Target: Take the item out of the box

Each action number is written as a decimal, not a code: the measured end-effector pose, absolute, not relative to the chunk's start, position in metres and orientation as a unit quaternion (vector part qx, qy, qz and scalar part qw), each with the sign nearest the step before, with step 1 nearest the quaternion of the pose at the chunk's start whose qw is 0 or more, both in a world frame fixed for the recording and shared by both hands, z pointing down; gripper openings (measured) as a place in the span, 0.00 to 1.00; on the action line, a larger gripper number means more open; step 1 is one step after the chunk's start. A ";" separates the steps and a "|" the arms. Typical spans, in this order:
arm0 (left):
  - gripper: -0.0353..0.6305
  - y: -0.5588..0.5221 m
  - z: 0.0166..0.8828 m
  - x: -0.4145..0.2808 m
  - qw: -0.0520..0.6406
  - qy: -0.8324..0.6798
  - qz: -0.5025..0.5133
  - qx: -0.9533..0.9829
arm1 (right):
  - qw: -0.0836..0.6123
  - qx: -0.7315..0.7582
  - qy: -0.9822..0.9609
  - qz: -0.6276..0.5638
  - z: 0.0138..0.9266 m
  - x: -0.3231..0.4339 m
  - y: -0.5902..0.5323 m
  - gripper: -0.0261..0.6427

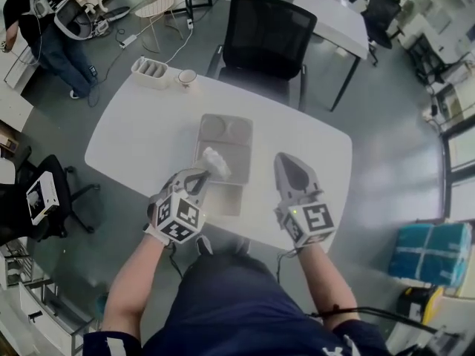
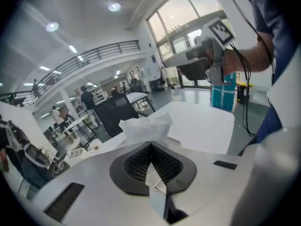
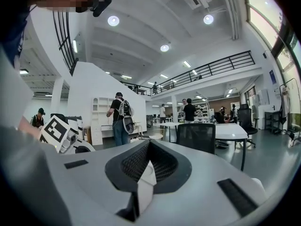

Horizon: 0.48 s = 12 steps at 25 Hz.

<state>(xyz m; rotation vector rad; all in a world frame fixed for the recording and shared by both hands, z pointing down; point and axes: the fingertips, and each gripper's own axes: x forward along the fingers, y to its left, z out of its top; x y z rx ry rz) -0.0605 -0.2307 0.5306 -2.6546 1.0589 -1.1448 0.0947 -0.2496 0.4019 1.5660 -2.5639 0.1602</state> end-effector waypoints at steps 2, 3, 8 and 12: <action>0.10 -0.238 0.505 -0.073 0.013 0.389 -0.328 -0.861 | 0.058 0.516 -0.853 0.046 0.393 0.093 -0.253 0.05; 0.10 -0.241 0.492 -0.078 0.004 0.409 -0.304 -0.860 | 0.054 0.514 -0.855 0.043 0.389 0.092 -0.255 0.05; 0.10 -0.248 0.426 -0.097 -0.015 0.467 -0.199 -0.862 | 0.039 0.508 -0.860 0.036 0.369 0.085 -0.258 0.05; 0.10 -0.248 0.387 -0.109 -0.005 0.493 -0.149 -0.857 | 0.028 0.499 -0.865 0.030 0.357 0.074 -0.259 0.05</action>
